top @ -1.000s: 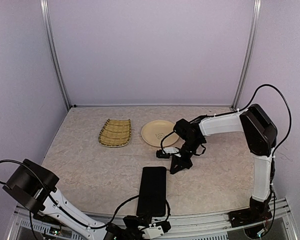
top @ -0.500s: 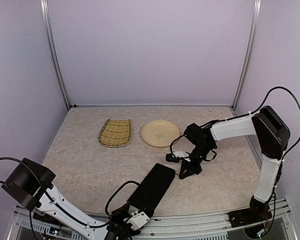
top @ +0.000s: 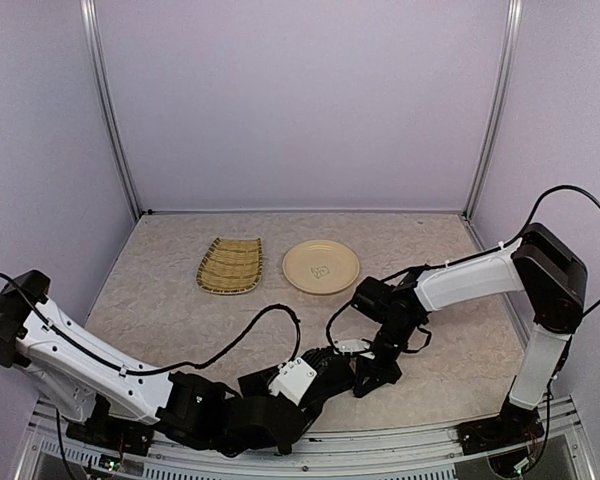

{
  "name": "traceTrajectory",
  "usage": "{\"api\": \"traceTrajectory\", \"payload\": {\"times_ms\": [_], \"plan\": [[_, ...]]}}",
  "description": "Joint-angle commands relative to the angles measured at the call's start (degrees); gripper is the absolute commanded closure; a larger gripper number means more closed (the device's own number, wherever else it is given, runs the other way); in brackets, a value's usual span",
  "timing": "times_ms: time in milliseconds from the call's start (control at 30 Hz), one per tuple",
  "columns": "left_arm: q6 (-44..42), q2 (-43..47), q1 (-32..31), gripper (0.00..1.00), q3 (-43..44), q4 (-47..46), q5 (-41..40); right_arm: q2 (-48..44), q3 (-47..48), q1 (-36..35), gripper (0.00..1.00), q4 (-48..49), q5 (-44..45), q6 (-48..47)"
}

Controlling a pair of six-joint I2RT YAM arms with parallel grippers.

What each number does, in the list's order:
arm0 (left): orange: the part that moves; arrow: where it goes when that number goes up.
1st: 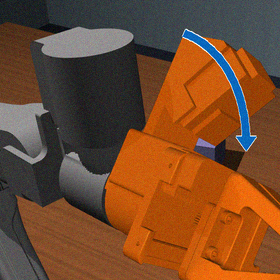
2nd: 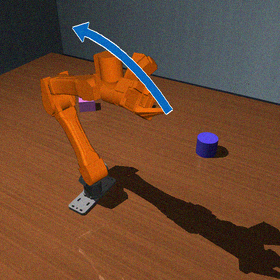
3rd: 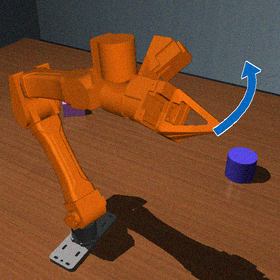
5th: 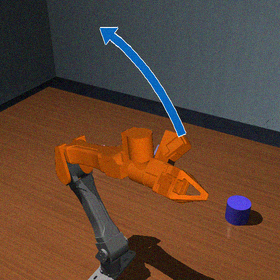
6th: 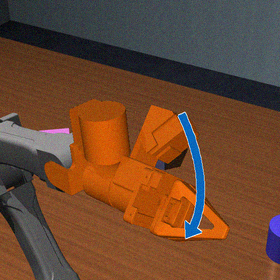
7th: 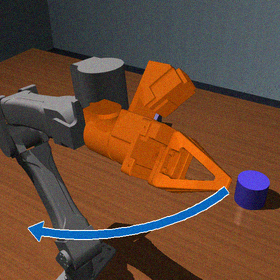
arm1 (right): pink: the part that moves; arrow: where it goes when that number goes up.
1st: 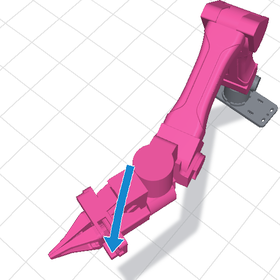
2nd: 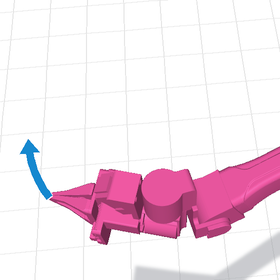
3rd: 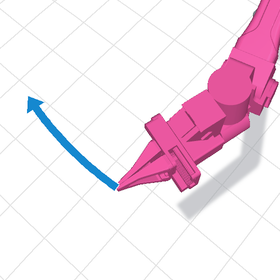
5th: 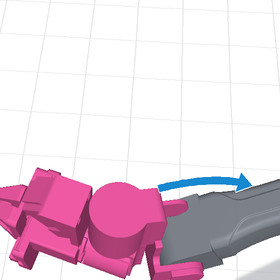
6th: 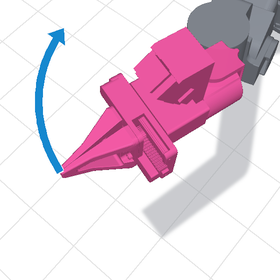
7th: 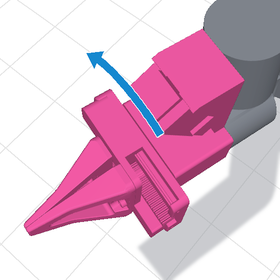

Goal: Sort the hair-cutting tools

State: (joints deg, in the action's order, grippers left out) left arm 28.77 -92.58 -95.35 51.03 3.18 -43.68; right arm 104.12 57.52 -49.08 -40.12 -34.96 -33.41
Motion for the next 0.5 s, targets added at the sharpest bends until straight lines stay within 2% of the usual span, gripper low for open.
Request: {"api": "traceTrajectory", "payload": {"times_ms": [0, 167, 467], "plan": [[-8.6, -4.5, 1.5, 0.43, 0.2, -9.0, 6.6, -0.8, -1.8, 0.1, 1.00, 1.1, -0.6, 1.7], [-12.5, -9.1, 3.6, 0.53, 3.0, -8.8, 8.0, -1.9, -2.1, 0.1, 1.00, 0.5, -0.9, 1.5], [-17.3, -14.2, 6.6, 0.52, 4.0, -10.4, 4.4, -2.0, -2.0, 0.2, 1.00, 0.1, -3.4, 1.6]]}}
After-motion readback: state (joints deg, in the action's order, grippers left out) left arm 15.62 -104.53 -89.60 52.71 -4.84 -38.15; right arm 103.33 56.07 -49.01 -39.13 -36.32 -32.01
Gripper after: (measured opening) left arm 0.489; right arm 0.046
